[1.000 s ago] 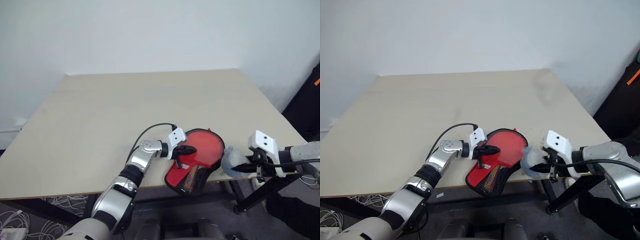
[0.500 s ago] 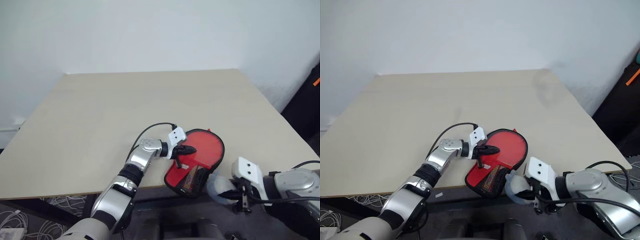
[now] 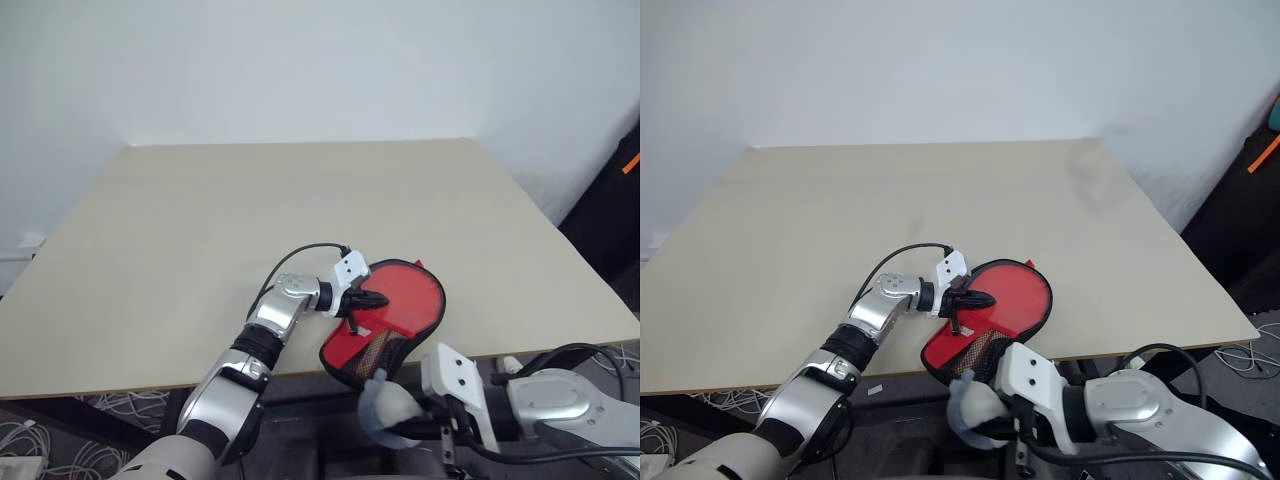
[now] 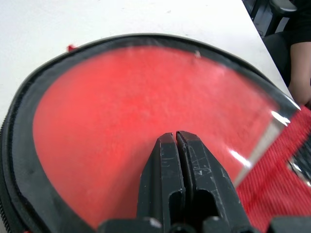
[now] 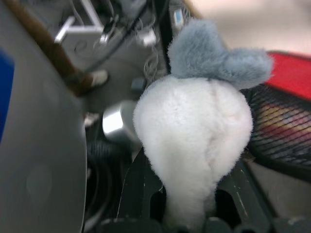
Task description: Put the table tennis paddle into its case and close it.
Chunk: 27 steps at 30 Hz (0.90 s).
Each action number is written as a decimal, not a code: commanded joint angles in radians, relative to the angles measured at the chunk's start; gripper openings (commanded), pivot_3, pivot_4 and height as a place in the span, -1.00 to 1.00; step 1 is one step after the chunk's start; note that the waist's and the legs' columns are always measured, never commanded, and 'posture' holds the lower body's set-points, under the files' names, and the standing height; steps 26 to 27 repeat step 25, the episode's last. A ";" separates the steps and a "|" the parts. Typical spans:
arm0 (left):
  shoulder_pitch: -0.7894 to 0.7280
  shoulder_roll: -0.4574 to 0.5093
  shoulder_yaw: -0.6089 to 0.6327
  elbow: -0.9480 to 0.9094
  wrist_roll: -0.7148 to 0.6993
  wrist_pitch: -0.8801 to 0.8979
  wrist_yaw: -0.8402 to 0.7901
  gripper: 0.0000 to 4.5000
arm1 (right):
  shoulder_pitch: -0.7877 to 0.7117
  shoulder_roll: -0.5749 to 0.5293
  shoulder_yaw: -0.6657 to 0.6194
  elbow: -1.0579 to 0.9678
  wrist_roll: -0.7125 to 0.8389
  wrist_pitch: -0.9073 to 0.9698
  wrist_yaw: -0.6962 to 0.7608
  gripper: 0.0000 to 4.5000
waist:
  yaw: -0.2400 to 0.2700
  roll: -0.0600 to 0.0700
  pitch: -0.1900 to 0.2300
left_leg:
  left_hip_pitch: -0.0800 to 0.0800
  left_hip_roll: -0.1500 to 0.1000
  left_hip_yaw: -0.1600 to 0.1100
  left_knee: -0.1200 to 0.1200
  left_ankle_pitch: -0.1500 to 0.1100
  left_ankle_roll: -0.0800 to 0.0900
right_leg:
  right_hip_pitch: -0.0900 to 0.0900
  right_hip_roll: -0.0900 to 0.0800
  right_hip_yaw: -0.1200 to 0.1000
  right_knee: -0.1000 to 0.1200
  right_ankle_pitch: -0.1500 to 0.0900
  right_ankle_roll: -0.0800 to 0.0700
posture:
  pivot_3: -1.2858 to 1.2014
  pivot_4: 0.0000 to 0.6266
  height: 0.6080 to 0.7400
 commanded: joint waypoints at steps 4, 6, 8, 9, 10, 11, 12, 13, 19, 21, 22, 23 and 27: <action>-0.021 0.007 0.013 0.010 0.001 -0.002 -0.006 -1.00 | -0.036 0.006 -0.046 0.023 0.077 0.039 -0.040 0.39 | 0.000 -0.002 0.000 | 0.000 0.000 0.000 0.000 0.000 0.000 | 0.000 -0.001 0.000 -0.001 0.000 0.000 | 0.03 -1.00 1.00; -0.030 0.014 0.021 0.029 0.001 -0.015 -0.008 -1.00 | -0.058 0.003 -0.056 0.046 0.087 0.041 -0.037 0.71 | 0.000 -0.002 0.000 | 0.000 0.000 0.000 0.000 0.000 0.000 | 0.000 -0.001 0.000 0.000 0.000 0.000 | 0.03 -1.00 1.00; -0.038 0.027 0.035 0.024 -0.003 -0.027 0.001 -1.00 | -0.082 -0.021 -0.105 0.094 0.094 0.028 -0.016 0.98 | -0.001 -0.002 0.000 | 0.000 0.000 0.000 0.000 0.000 0.000 | 0.000 0.000 0.000 0.000 0.000 0.000 | 0.03 -1.00 1.00; -0.042 0.043 0.046 0.006 -0.005 -0.027 0.008 -0.92 | -0.091 -0.040 -0.145 0.125 0.104 0.013 0.010 0.99 | -0.001 -0.002 0.000 | 0.000 0.000 0.000 0.000 0.000 0.000 | 0.000 0.000 0.000 0.000 0.000 0.000 | 0.03 -1.00 1.00; -0.045 0.061 0.055 -0.012 -0.007 -0.028 0.011 -0.83 | -0.100 -0.052 -0.175 0.154 0.110 -0.002 0.028 1.00 | -0.001 -0.002 0.000 | 0.000 0.000 0.000 0.000 0.000 0.000 | 0.000 0.000 0.000 0.000 0.000 0.000 | 0.03 -1.00 1.00; -0.049 0.082 0.066 -0.026 -0.010 -0.029 0.011 -0.74 | -0.115 -0.056 -0.190 0.183 0.113 -0.015 0.038 1.00 | -0.002 -0.002 0.001 | 0.000 0.000 0.000 0.000 0.000 0.000 | 0.000 0.000 0.000 0.000 0.000 0.000 | 0.03 -1.00 1.00; -0.054 0.108 0.087 -0.049 -0.020 -0.020 0.018 -0.59 | -0.132 -0.058 -0.206 0.217 0.108 -0.032 0.044 1.00 | -0.002 -0.003 0.001 | 0.000 0.000 0.001 0.000 0.000 0.000 | -0.001 0.000 0.000 0.000 0.000 0.000 | 0.03 -1.00 1.00; -0.058 0.134 0.108 -0.067 -0.029 -0.013 0.025 -0.45 | -0.151 -0.055 -0.213 0.248 0.099 -0.045 0.042 1.00 | -0.003 -0.003 0.002 | 0.000 0.001 0.001 -0.001 0.000 0.000 | -0.001 0.000 0.000 0.000 0.000 0.000 | 0.03 -1.00 1.00; -0.018 0.325 0.249 -0.198 -0.068 0.067 0.073 0.51 | -0.196 -0.081 -0.267 0.416 0.048 -0.126 0.064 1.00 | -0.001 -0.003 0.002 | 0.000 0.001 0.001 -0.002 0.000 0.000 | -0.002 0.001 0.000 0.000 0.000 -0.001 | 0.03 -1.00 1.00; 0.034 0.373 0.278 -0.255 -0.085 0.103 0.073 0.83 | -0.206 -0.088 -0.258 0.463 0.017 -0.159 0.072 1.00 | -0.002 -0.003 0.002 | 0.000 0.000 0.002 -0.002 0.000 0.000 | -0.001 0.000 0.001 -0.001 0.001 0.000 | 0.03 -1.00 1.00; 0.061 0.388 0.289 -0.281 -0.093 0.118 0.074 0.99 | -0.217 -0.085 -0.255 0.484 0.010 -0.169 0.071 1.00 | -0.002 -0.003 0.002 | 0.000 0.000 0.002 -0.002 0.000 0.001 | -0.001 -0.001 0.001 -0.001 0.001 0.000 | 0.03 -1.00 1.00; 0.089 0.397 0.305 -0.303 -0.098 0.125 0.089 0.99 | -0.231 -0.077 -0.251 0.507 0.002 -0.177 0.068 1.00 | -0.002 -0.003 0.002 | 0.000 0.000 0.002 -0.002 0.000 0.001 | -0.001 -0.001 0.001 -0.001 0.001 0.000 | 0.03 -1.00 1.00; 0.129 0.410 0.328 -0.338 -0.113 0.152 0.111 0.99 | -0.255 -0.066 -0.234 0.545 -0.022 -0.194 0.061 1.00 | -0.002 -0.003 0.002 | 0.000 0.000 0.002 -0.002 0.000 0.001 | -0.001 -0.001 0.001 0.000 0.001 -0.001 | 0.03 -1.00 1.00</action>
